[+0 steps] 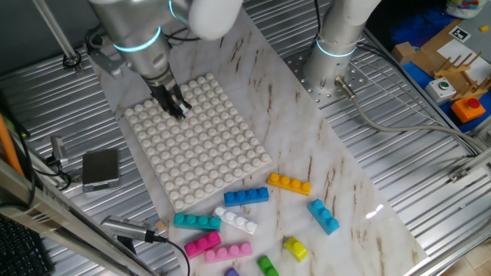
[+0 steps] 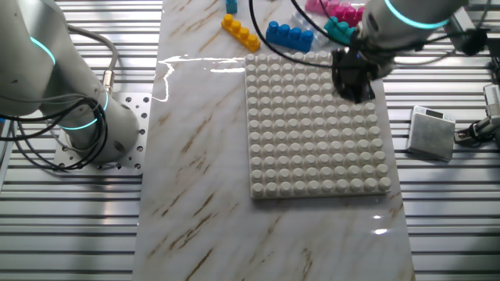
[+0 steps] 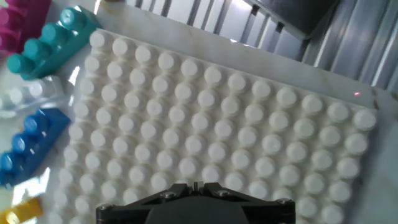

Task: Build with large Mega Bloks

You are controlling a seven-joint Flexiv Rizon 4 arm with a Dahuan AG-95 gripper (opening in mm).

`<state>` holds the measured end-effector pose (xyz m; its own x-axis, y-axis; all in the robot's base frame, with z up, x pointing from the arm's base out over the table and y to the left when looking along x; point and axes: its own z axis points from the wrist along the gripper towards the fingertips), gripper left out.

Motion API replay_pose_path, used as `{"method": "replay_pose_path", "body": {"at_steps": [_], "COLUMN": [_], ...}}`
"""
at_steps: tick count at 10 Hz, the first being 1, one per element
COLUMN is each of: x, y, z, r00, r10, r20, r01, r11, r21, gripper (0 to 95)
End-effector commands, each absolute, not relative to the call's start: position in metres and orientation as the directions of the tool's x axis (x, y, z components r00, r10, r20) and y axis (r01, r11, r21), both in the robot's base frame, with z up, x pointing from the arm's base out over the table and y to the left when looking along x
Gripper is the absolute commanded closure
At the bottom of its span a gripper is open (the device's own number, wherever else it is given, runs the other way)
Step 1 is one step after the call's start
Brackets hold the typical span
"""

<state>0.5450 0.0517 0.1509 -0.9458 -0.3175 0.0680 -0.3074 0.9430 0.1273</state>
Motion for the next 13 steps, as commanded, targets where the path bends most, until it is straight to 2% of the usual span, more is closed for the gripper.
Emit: {"method": "replay_pose_path", "body": {"at_steps": [1,7,13], "x": [0.541,0.537,0.537], "y": [0.079,0.090,0.090], "z": [0.145,0.142,0.142], "r00": [-0.958,-0.949,-0.915], "r10": [-0.280,-0.309,-0.400], "r20": [0.067,0.055,0.051], "r01": [-0.271,-0.299,-0.390], "r11": [0.955,0.944,0.909], "r21": [0.117,0.142,0.147], "gripper": [95.0,95.0,95.0]}}
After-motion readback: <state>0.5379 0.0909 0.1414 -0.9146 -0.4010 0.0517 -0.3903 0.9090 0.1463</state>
